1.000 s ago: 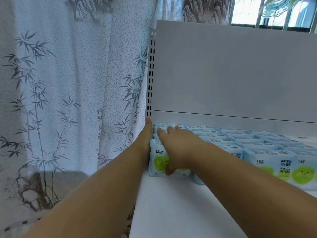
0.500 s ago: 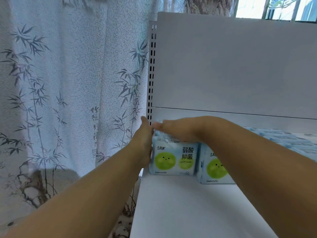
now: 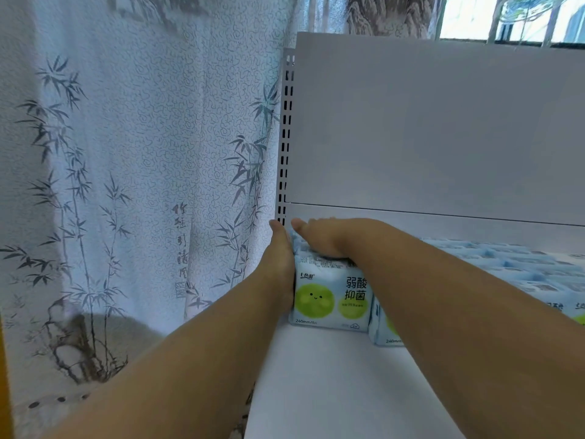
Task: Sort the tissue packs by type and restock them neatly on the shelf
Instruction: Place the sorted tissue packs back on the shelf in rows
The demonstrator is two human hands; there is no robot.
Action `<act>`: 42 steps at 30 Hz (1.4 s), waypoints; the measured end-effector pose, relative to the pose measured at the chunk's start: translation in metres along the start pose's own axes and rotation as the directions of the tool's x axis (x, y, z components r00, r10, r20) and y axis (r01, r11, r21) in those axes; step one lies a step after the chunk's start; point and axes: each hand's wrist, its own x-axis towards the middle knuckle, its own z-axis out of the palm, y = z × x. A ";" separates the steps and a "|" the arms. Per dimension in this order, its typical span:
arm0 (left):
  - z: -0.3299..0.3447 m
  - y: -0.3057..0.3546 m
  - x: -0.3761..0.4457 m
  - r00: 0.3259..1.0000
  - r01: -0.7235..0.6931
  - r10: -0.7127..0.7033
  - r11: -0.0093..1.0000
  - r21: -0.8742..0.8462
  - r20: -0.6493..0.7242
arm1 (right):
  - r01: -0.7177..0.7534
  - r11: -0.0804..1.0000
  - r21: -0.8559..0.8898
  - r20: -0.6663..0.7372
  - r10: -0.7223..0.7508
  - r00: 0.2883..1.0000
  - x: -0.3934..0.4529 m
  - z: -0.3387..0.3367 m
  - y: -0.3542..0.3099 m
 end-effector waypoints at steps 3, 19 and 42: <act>0.005 -0.001 -0.005 1.000 0.017 -0.017 0.997 0.074 -0.003 | -0.014 1.000 -0.016 0.002 0.014 1.000 0.001 0.006 -0.007; -0.005 0.012 -0.028 0.970 -0.236 0.243 0.886 0.399 0.034 | 0.093 0.994 0.053 -0.180 -0.083 0.980 -0.067 -0.040 0.017; 0.066 -0.046 -0.029 0.828 -0.188 0.289 -0.664 0.723 0.481 | 0.069 0.891 -0.448 -0.273 -0.209 0.939 -0.110 0.019 0.123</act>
